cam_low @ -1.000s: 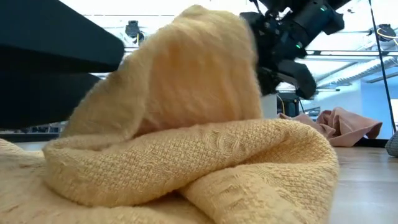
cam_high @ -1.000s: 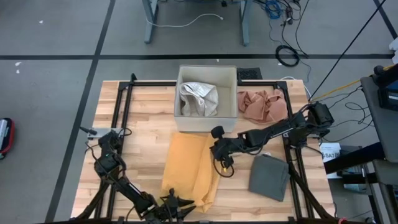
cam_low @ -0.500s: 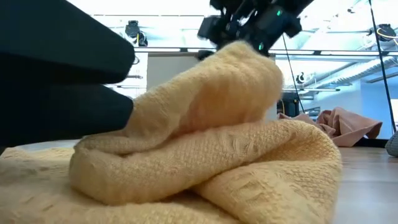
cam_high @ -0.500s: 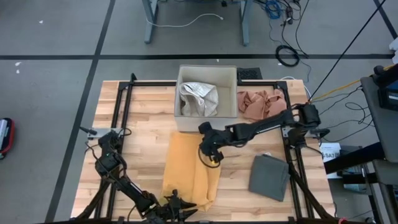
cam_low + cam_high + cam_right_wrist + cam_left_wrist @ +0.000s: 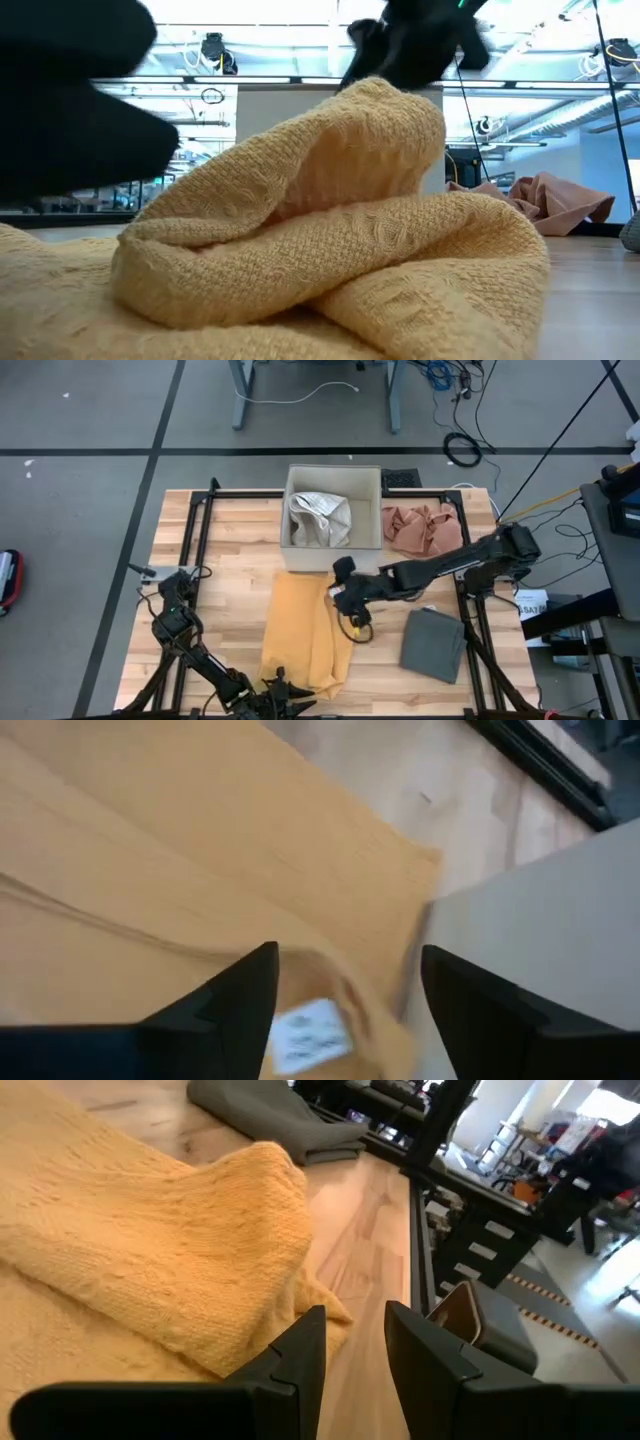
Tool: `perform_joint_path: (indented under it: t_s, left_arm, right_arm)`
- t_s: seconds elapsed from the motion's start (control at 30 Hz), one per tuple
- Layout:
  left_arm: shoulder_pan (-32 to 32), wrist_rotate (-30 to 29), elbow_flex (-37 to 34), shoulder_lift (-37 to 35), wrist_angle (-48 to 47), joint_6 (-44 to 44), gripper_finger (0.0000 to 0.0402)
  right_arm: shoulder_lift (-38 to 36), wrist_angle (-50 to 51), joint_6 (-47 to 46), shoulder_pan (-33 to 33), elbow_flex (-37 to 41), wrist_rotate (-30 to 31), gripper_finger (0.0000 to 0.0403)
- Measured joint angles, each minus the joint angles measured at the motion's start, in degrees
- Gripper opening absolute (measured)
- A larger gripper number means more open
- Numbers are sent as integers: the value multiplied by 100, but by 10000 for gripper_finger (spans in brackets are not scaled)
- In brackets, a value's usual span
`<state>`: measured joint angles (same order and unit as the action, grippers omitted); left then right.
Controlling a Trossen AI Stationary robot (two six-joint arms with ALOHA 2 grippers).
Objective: Fold towel
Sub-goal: Fold the yellow towel
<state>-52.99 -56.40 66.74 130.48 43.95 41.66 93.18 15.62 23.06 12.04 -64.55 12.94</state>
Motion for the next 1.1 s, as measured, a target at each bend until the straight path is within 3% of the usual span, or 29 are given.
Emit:
perform_joint_path:
  t_s: [0.13, 0.3, 0.57, 0.8, 1.1]
  left_arm:
    - [8, -30, 0, 0, 35, -139, 110]
    - [8, -248, -2, 0, 39, -373, 110]
    - [107, -268, -2, 0, 32, -517, 110]
    - [295, 158, -2, 0, 28, -630, 110]
    - [467, 304, -2, 0, -135, -923, 110]
  right_arm:
    - [-244, 420, -958, 436, -4, -509, 228]
    - [44, 567, -1818, 1262, 66, -880, 204]
    - [569, -576, -2911, 2139, 68, -839, 181]
    - [1222, -1110, -3426, 2292, 68, -825, 161]
    - [1682, -1689, -3200, 2177, 68, -249, 136]
